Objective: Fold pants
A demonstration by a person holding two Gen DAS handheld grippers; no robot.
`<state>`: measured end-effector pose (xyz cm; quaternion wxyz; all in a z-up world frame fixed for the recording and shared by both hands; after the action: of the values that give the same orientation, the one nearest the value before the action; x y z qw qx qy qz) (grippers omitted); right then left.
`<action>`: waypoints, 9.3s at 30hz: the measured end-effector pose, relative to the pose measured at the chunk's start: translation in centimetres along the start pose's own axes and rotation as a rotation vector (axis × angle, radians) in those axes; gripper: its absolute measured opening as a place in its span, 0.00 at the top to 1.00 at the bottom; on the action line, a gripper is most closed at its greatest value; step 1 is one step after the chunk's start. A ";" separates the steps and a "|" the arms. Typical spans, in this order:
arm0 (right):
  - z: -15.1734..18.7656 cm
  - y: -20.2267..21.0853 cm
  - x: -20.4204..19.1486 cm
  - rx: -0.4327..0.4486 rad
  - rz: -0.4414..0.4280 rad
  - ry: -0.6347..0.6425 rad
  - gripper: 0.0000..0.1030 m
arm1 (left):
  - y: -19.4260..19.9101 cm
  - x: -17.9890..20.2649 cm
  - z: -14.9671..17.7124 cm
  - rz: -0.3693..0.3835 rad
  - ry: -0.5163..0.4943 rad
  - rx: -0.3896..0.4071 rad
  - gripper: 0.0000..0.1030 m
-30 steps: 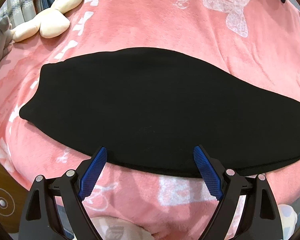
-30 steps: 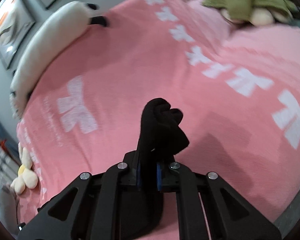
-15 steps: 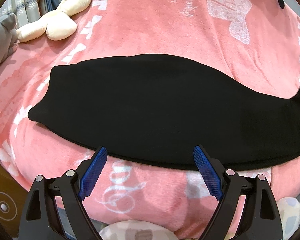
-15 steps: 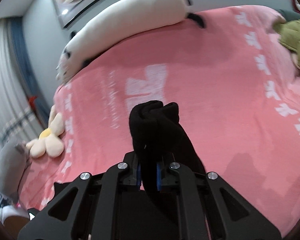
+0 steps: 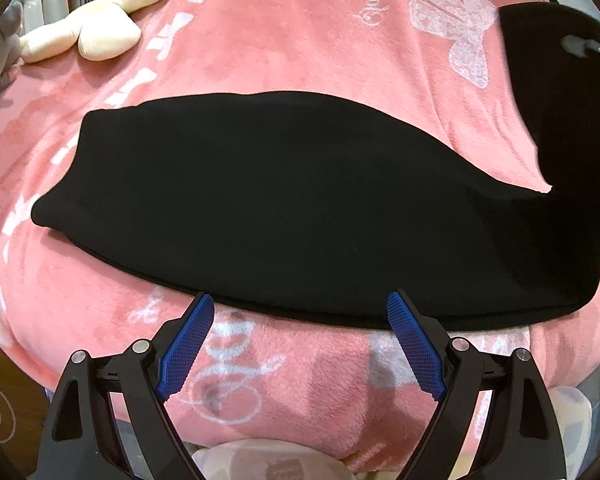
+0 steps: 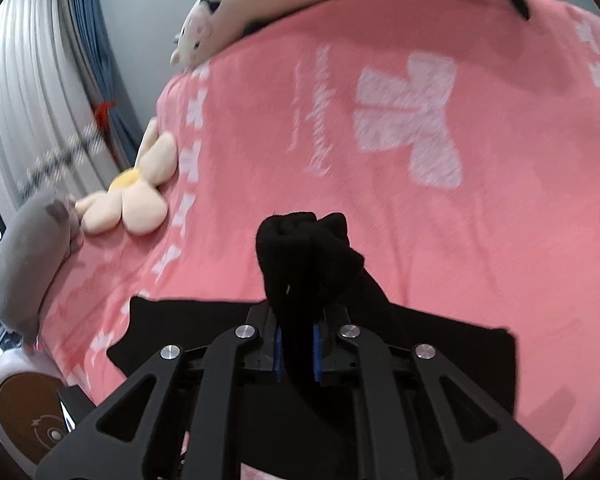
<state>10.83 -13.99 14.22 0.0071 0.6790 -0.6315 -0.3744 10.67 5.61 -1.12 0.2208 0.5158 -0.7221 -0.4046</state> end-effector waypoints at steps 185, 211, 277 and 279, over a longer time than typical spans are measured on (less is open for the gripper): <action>10.7 3.6 10.2 -0.245 0.169 -0.171 0.30 | 8.0 -6.1 -5.6 0.210 0.304 0.252 0.83; 12.6 -4.2 7.1 -0.479 -0.087 -0.274 0.53 | 6.8 2.5 1.2 0.070 0.036 0.010 0.17; 6.3 1.7 9.0 -0.301 -0.108 -0.309 0.84 | 7.0 5.1 2.3 0.142 -0.008 -0.036 0.17; 5.2 0.2 2.7 -0.355 -0.237 -0.234 0.84 | 7.3 4.5 3.1 0.135 -0.001 -0.045 0.17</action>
<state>7.79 -13.95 9.21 0.0090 0.6885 -0.4684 -0.5537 2.65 3.57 2.58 0.2589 0.4605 -0.7461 -0.4053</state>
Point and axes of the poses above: each gripper's, at about its wrist camera, not at the fingertips, and y roughly against the way its jaws point, x to its right, z to its underside, the point moved 3 cm from there along -y, roughly the way its jaws point, and after that the axes turned 15 degrees about -y, right-handed, at the moved point
